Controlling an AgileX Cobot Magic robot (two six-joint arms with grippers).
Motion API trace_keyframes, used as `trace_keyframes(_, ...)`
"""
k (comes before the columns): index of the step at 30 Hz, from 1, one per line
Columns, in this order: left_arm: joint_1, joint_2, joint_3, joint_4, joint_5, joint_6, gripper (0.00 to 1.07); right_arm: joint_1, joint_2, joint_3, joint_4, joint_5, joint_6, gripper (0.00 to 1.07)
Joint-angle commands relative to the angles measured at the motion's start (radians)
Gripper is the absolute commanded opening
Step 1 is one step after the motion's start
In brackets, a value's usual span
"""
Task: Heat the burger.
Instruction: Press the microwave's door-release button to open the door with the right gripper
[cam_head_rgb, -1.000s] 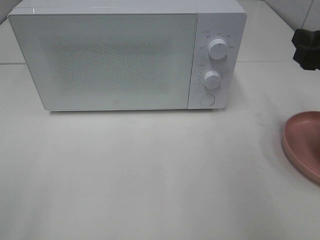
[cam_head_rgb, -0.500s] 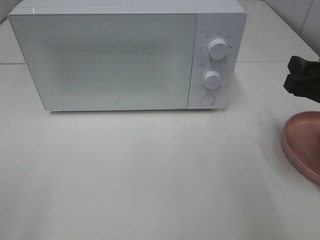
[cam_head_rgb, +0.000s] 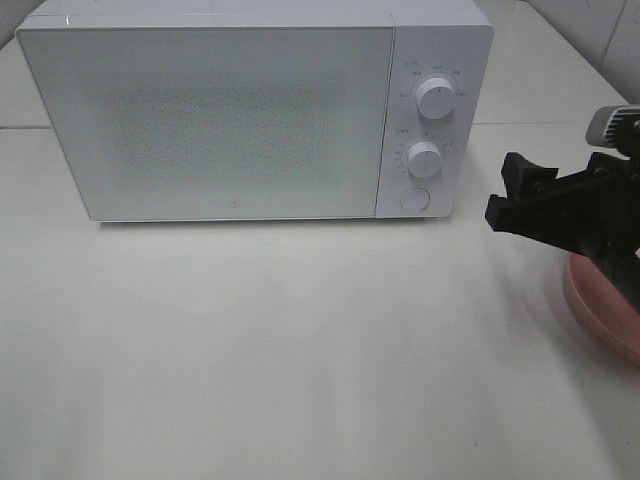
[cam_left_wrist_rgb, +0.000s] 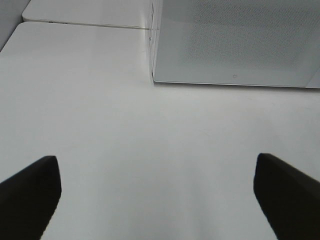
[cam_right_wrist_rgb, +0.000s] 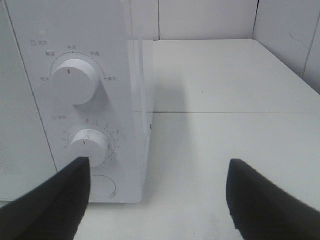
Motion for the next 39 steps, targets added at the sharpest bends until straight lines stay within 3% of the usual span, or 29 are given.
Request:
trace_keyframes(1, -0.003, -0.019, 0.003, -0.001, -0.003, 0.001, 1.02, 0.102, 0.041, 0.001, 0.115, -0.072, -0.014, 0.74)
trace_keyframes(10, -0.003, -0.019, 0.003, -0.001, -0.003, 0.001, 1.02, 0.257, 0.110, -0.015, 0.263, -0.091, -0.011, 0.74)
trace_keyframes(23, -0.003, -0.019, 0.003, -0.001, -0.003, 0.001, 1.02, 0.269, 0.125, -0.023, 0.268, -0.082, 0.154, 0.72)
trace_keyframes(31, -0.003, -0.019, 0.003, -0.001, -0.003, 0.001, 1.02, 0.269, 0.125, -0.023, 0.266, -0.082, 0.396, 0.55)
trace_keyframes(39, -0.003, -0.019, 0.003, -0.001, -0.003, 0.001, 1.02, 0.269, 0.125, -0.023, 0.266, -0.060, 0.809, 0.25)
